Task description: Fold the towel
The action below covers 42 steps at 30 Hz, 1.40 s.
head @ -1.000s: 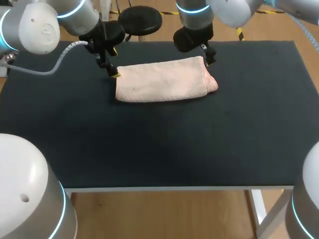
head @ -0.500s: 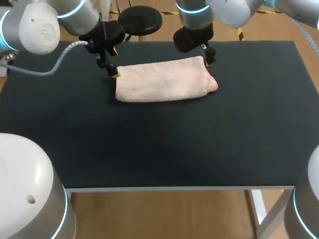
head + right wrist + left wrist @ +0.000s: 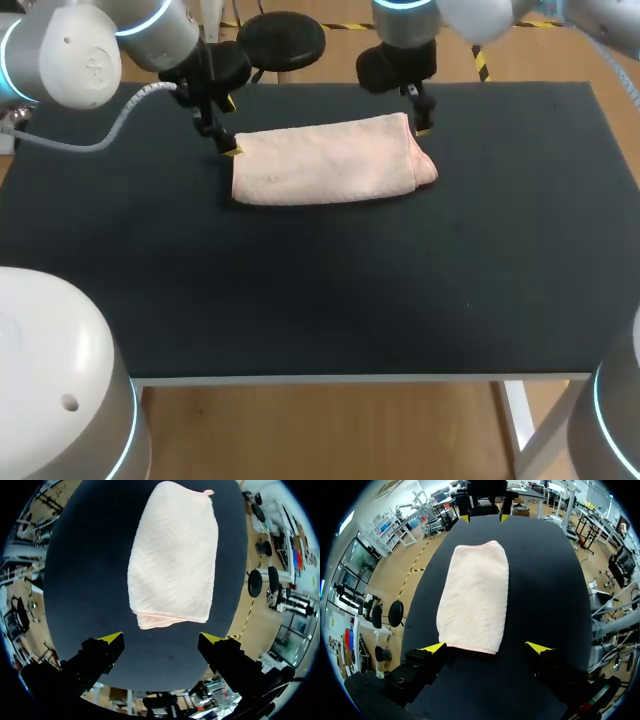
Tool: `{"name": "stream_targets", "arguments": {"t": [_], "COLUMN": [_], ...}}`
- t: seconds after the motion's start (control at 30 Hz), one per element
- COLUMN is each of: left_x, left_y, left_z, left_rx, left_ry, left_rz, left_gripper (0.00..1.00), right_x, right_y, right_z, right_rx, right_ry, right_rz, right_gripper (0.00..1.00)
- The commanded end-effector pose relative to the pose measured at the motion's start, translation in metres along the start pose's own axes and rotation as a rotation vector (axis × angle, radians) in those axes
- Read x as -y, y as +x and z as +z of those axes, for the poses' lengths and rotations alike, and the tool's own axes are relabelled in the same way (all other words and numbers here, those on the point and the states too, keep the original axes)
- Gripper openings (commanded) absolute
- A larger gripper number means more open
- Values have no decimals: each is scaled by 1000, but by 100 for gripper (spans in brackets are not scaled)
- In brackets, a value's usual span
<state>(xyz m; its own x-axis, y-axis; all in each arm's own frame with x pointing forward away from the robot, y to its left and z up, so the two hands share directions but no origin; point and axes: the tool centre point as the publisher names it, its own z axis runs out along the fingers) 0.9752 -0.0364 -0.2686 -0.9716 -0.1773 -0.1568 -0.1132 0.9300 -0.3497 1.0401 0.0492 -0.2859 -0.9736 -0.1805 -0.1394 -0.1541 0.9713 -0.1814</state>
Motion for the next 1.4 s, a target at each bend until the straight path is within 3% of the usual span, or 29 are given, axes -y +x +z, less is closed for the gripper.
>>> {"name": "stream_targets", "arguments": {"t": [0.03,0.33,0.83,1.1,1.4], "left_x": [-1,-1,-1,-1,-1], "left_y": [0,0,0,0,0], "left_z": [0,0,0,0,0], "left_rx": [-2,-2,-2,-2,-2], "left_ry": [4,4,4,4,4], "left_rz": [2,2,2,2,2], "left_gripper": [100,100,100,100,100], "right_x": [8,11,19,19,36], "right_y": [-9,-13,-30,-36,-14], "right_z": [-1,-8,-7,-3,15], "right_rx": [-142,-255,-339,-427,-402], "right_ry": [-169,-292,-544,-731,-743], "right_rz": [208,371,677,901,1054], "right_gripper": [100,100,100,100,100]}}
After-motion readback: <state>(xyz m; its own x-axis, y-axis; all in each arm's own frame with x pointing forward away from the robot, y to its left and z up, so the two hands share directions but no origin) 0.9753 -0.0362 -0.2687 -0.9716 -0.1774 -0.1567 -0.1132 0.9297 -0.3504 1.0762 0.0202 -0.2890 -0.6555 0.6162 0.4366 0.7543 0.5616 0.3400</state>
